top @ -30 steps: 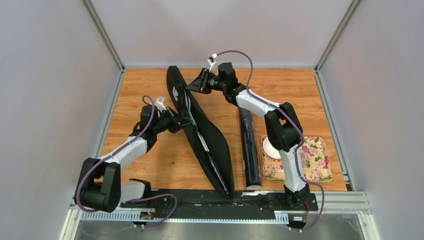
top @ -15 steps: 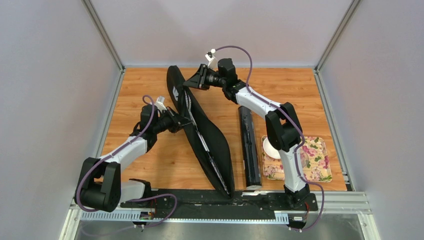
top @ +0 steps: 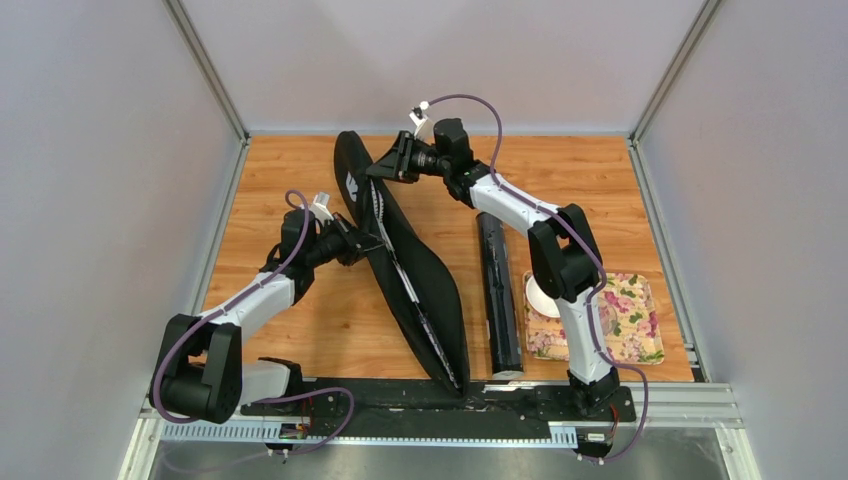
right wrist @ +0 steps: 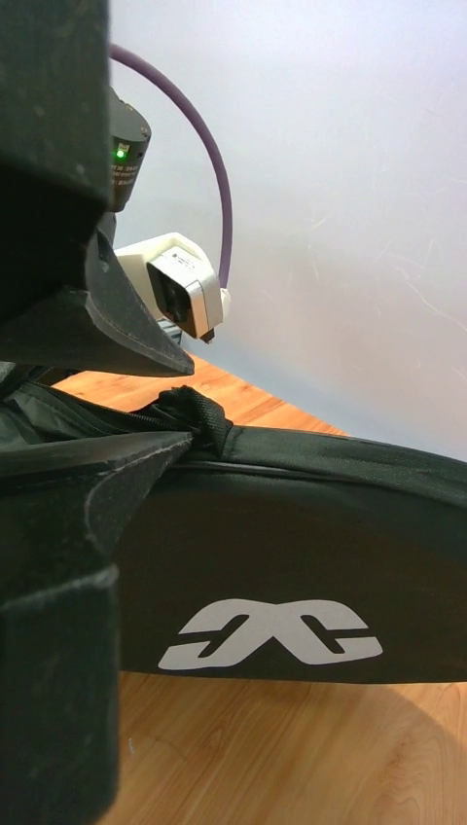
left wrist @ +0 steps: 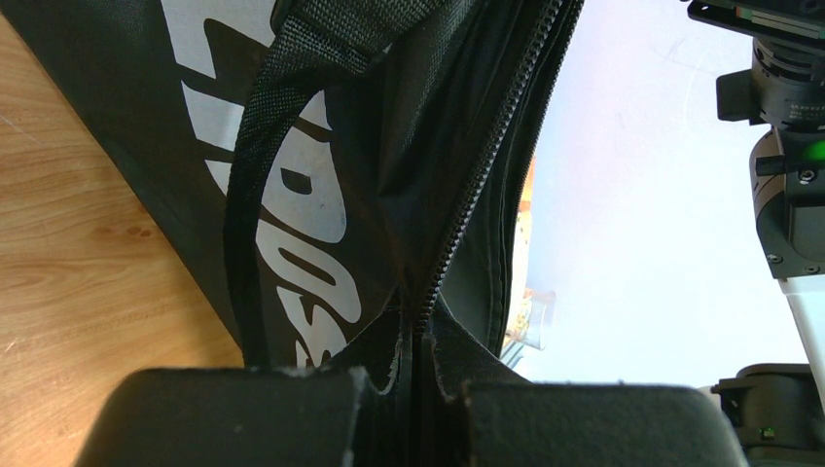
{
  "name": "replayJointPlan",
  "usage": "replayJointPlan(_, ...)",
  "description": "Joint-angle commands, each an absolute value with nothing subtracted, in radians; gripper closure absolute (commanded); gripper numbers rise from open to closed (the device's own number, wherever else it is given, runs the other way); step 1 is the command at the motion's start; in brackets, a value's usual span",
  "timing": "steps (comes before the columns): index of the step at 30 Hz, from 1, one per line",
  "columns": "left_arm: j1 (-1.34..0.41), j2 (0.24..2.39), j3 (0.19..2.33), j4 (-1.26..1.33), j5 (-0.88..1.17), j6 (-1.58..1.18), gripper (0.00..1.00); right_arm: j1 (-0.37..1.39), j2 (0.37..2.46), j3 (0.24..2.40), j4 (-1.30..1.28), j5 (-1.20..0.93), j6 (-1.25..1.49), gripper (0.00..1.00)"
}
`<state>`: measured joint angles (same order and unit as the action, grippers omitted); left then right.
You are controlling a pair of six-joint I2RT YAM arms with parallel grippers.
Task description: Pack up the badminton gear
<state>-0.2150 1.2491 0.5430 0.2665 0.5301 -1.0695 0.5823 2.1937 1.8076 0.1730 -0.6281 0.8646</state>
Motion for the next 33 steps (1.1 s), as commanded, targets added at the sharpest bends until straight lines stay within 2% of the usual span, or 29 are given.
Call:
replayJointPlan(1, -0.221, 1.243, 0.558, 0.31, 0.565, -1.081, 1.0, 0.591, 2.186, 1.853, 0.134, -0.6, 0.812, 0.65)
replayJointPlan(7, -0.219, 1.246, 0.558, 0.318, 0.568, -1.085, 1.0, 0.591, 2.194, 1.855, 0.132, -0.6, 0.813, 0.66)
replayJointPlan(11, -0.219, 1.246, 0.558, 0.316, 0.566, -1.083, 1.0, 0.595, 2.2, 1.859, 0.126, -0.581, 0.811, 0.8)
replayJointPlan(14, -0.221, 1.246, 0.558, 0.314, 0.566, -1.083, 1.0, 0.597, 2.212, 1.874, 0.127, -0.572, 0.818, 0.85)
replayJointPlan(17, -0.221, 1.243, 0.558, 0.308, 0.568, -1.077, 1.0, 0.598, 2.226, 1.898, 0.124, -0.574, 0.822, 1.0)
replayJointPlan(24, -0.219, 1.206, 0.574, 0.238, 0.514, -1.006, 1.0, 0.6, 2.198, 1.893, 0.092, -0.558, 0.779, 1.0)
replayJointPlan(25, -0.219, 1.203, 0.58, 0.203, 0.506, -0.997, 0.86, 0.6, 2.194, 1.894, 0.078, -0.563, 0.766, 1.0)
replayJointPlan(27, -0.218, 1.192, 0.607, 0.138, 0.47, -0.963, 0.67, 0.6, 2.186, 1.898, 0.063, -0.58, 0.738, 1.0)
replayJointPlan(28, -0.218, 1.189, 0.621, 0.117, 0.456, -0.945, 0.52, 0.598, 2.184, 1.899, 0.057, -0.595, 0.73, 1.0)
replayJointPlan(33, -0.189, 1.201, 0.839, -0.165, 0.261, -0.874, 0.44, 0.6, 2.186, 1.919, 0.04, -0.638, 0.698, 1.0)
